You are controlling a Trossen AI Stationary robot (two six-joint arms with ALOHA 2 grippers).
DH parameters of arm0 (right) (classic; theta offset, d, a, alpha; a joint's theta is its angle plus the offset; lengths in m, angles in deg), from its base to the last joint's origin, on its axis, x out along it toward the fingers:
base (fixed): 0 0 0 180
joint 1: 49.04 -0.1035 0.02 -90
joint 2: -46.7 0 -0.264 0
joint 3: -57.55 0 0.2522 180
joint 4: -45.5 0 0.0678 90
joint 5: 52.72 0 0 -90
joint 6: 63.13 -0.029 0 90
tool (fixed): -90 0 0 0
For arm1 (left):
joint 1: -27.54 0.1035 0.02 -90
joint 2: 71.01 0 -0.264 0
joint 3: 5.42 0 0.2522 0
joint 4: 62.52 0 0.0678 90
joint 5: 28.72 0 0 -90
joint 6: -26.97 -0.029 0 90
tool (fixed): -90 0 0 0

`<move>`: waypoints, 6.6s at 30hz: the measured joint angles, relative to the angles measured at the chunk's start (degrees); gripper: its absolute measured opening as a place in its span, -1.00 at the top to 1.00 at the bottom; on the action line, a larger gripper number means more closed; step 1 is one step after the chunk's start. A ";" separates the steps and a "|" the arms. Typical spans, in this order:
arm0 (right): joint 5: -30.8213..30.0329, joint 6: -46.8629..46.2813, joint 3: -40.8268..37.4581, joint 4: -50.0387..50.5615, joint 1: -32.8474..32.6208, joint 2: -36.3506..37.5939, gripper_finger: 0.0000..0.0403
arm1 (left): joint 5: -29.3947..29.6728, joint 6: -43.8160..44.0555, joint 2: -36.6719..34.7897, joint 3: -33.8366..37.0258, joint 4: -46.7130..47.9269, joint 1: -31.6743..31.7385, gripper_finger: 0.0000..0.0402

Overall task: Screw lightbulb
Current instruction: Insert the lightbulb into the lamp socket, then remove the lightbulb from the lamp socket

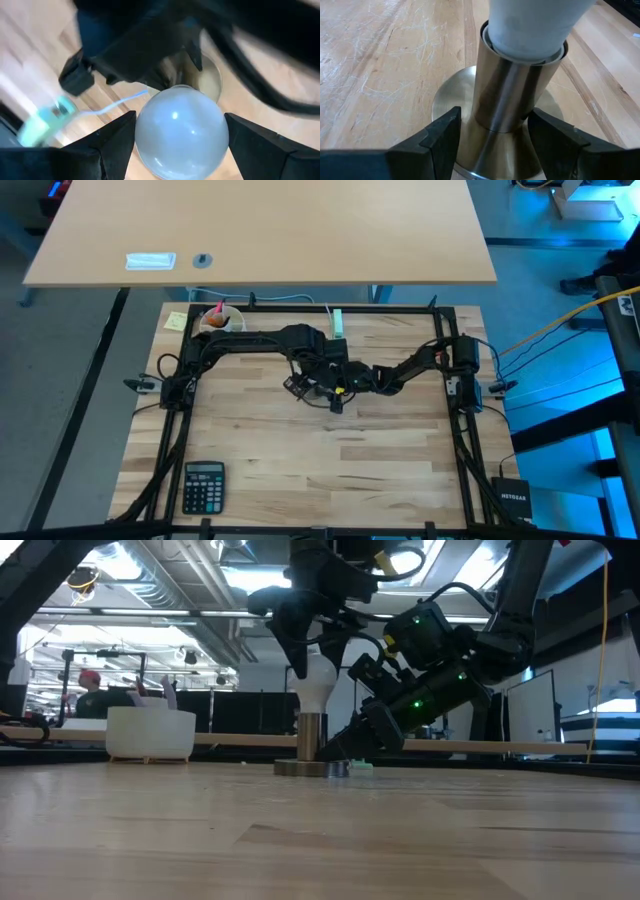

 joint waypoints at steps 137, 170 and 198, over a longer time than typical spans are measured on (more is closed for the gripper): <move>4.13 -5.98 -0.11 13.16 0.00 15.02 -0.56 | 15.84 56.98 -24.95 75.94 -95.67 -11.61 -0.95; 2.52 -1.69 0.02 9.97 0.02 15.06 -0.44 | 13.57 58.07 -14.69 75.73 -111.39 -6.71 -0.49; -0.07 0.01 0.00 28.57 0.02 29.44 -0.44 | 14.98 58.24 -25.69 75.65 -99.97 -8.76 0.25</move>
